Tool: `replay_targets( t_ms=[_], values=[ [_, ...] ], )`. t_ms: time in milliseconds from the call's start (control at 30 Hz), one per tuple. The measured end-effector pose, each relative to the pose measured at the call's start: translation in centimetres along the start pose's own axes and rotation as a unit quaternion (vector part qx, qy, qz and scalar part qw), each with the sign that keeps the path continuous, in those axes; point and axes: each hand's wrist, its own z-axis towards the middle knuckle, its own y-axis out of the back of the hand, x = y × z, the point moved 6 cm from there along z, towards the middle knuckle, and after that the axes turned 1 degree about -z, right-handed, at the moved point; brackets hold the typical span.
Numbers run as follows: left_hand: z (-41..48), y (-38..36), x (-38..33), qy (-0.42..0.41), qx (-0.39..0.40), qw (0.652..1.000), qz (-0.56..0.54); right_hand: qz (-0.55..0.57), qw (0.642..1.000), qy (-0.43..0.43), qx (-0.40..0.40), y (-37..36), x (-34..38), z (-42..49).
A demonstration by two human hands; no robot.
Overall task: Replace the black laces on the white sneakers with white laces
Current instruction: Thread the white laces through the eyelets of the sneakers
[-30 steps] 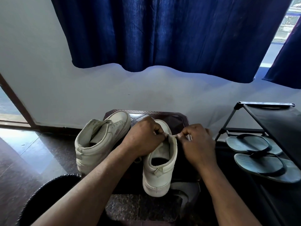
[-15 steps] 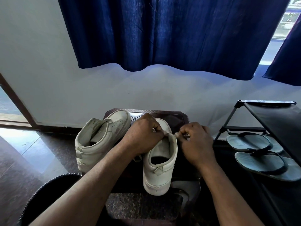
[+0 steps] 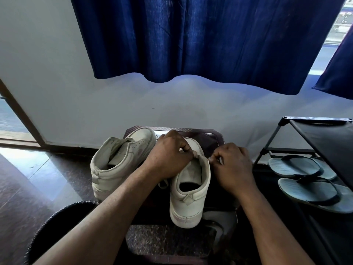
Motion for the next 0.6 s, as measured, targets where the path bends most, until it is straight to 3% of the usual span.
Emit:
replay_targets(
  t_ms=[100, 267, 367, 533, 600],
  values=[
    [0.0, 0.1, 0.3, 0.003, 0.000, 1.000, -0.008, -0.038, 0.998, -0.051, 0.001, 0.7, -1.6, -0.1],
    [0.1, -0.2, 0.2, -0.005, -0.006, 1.000, 0.011, 0.095, 0.994, 0.060, -0.013, -0.2, 0.9, 0.0],
    [0.1, -0.2, 0.2, -0.006, -0.006, 1.000, 0.010, 0.099, 0.994, 0.051, 0.004, -0.9, 1.5, 0.0],
    [-0.1, 0.1, 0.5, 0.012, -0.003, 1.000, -0.002, -0.061, 0.998, -0.010, 0.014, -0.2, -1.3, 0.3],
    [-0.1, 0.1, 0.6, 0.021, 0.001, 1.000, -0.009, -0.030, 0.999, -0.023, 0.002, 0.6, -1.8, 0.0]
  ],
)
